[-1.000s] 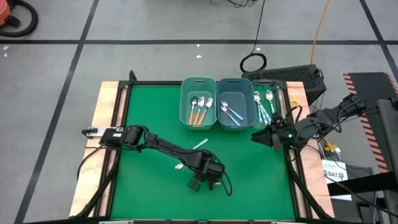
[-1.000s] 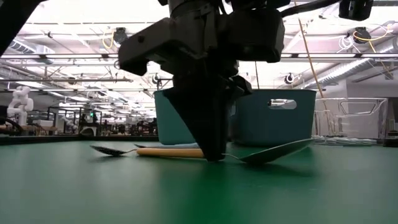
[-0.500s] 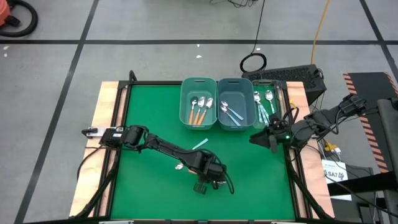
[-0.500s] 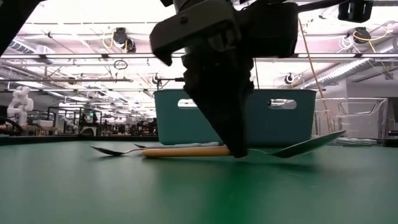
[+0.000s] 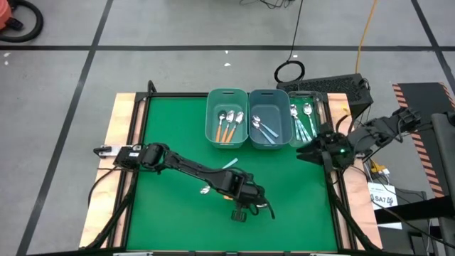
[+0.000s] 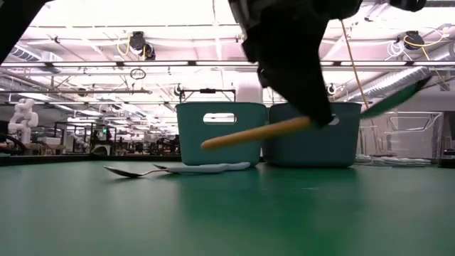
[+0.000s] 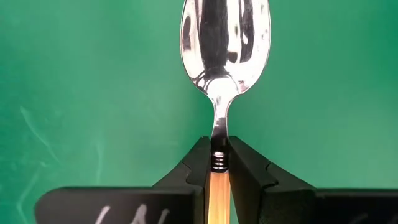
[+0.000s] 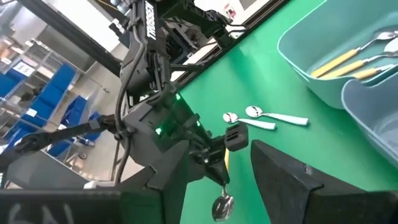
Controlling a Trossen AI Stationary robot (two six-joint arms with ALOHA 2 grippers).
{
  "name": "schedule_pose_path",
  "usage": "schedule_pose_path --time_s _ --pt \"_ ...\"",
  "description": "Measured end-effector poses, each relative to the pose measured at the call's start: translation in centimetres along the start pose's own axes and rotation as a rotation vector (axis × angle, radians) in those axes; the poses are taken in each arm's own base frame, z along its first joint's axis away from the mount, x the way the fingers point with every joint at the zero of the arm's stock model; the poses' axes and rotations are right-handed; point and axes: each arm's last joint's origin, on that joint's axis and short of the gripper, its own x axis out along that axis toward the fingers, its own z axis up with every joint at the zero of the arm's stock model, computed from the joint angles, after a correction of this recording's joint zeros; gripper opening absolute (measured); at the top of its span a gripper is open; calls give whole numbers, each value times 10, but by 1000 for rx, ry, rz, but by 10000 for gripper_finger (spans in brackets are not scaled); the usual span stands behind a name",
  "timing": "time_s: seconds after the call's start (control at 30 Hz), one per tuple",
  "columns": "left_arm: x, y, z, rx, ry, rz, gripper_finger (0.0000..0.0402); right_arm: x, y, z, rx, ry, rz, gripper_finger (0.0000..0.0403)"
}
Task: Sort silverware by color (type)
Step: Put the yellow spoon into the green bin
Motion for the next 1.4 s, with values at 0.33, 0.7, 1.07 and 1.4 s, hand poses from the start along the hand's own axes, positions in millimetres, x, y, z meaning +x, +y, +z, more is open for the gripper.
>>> schedule_pose_path --time_s 0.33,0.7,1.07,1.4 --pt "-35 10 26 -64 -97 27 40 -18 6 17 -61 -95 -33 166" --pt "-74 24 30 -131 -28 97 40 -22 0 24 -52 -308 -227 166" --pt "-94 38 33 -207 -73 106 40 -17 -2 20 -30 -301 -287 166" --pt "-116 42 56 -448 -364 137 40 -19 -11 12 26 -193 -314 166"
